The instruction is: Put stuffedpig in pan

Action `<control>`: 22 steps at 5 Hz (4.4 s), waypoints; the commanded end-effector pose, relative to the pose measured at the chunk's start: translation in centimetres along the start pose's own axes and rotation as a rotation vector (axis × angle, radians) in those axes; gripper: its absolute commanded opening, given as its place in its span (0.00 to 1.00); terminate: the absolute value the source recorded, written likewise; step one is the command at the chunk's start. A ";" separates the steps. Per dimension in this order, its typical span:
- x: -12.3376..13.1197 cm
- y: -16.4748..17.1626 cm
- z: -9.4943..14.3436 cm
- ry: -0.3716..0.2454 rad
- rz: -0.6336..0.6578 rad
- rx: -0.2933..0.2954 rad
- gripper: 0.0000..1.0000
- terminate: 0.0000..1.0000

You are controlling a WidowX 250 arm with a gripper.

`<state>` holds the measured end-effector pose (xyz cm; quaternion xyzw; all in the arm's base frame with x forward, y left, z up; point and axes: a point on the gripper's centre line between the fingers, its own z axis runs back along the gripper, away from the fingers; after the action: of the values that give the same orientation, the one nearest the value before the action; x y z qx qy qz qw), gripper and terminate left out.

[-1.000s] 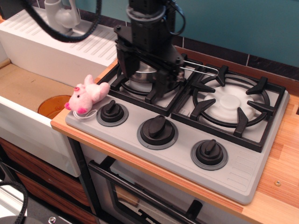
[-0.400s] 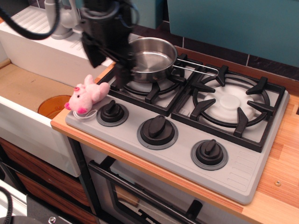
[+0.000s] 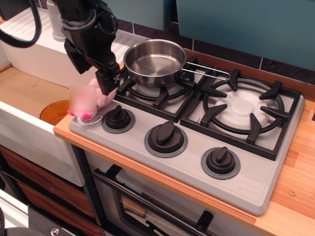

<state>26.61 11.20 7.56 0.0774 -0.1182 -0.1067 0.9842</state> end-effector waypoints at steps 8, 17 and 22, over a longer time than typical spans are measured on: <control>-1.4 1.1 -2.7 0.088 0.024 -0.002 0.00 0.00; 11.0 -2.0 2.1 0.097 -0.042 -0.042 1.00 0.00; 11.1 -3.5 3.4 0.096 -0.030 -0.051 1.00 0.00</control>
<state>35.11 4.90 9.92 0.0495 -0.0289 -0.1197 0.9912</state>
